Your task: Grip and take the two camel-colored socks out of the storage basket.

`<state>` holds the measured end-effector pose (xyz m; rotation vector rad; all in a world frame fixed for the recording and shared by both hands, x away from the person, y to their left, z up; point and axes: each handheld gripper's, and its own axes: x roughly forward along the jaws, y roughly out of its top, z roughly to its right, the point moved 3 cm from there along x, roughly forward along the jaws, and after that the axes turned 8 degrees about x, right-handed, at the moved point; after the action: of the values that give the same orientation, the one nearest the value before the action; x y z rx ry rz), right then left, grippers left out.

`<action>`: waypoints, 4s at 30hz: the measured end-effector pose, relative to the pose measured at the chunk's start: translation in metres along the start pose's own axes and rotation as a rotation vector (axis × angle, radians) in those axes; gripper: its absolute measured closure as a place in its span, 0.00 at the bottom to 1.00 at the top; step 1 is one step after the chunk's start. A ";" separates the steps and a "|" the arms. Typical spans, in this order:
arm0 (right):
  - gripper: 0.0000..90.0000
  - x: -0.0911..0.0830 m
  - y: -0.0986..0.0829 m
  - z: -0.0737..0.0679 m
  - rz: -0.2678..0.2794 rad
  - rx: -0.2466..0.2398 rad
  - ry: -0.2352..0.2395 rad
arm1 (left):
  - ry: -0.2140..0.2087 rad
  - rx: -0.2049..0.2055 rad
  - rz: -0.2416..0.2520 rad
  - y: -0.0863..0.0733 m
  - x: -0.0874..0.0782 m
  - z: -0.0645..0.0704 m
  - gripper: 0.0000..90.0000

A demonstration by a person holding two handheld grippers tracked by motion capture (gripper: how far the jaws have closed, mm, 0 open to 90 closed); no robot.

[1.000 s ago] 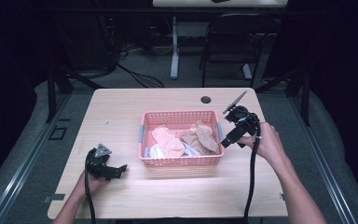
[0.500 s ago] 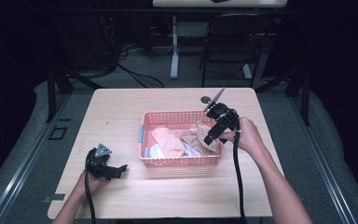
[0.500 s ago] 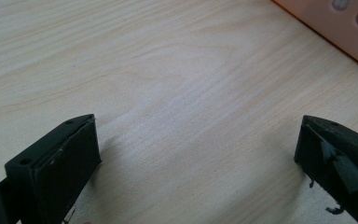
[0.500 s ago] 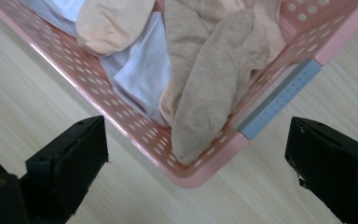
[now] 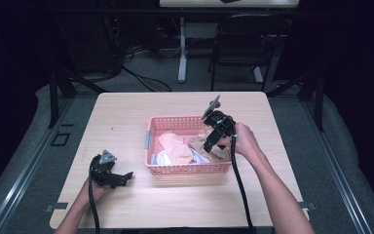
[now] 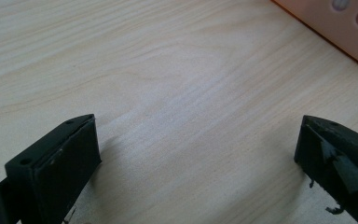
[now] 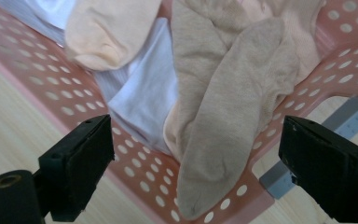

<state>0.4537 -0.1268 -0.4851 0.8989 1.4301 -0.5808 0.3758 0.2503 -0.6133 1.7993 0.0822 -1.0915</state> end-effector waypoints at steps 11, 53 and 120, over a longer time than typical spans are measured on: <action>0.20 0.029 0.007 0.008 -0.055 0.032 -0.040 | 0.000 0.000 0.000 0.000 0.000 0.000 0.00; 0.95 0.018 0.001 0.015 0.017 0.108 -0.111 | -0.001 0.001 0.000 0.000 0.000 0.000 0.00; 0.94 -0.101 -0.081 0.076 0.079 0.201 -0.172 | 0.001 -0.007 -0.001 -0.001 -0.001 0.002 0.00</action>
<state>0.4227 -0.2511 -0.4072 1.0334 1.1907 -0.7340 0.3740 0.2498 -0.6133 1.7937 0.0877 -1.0899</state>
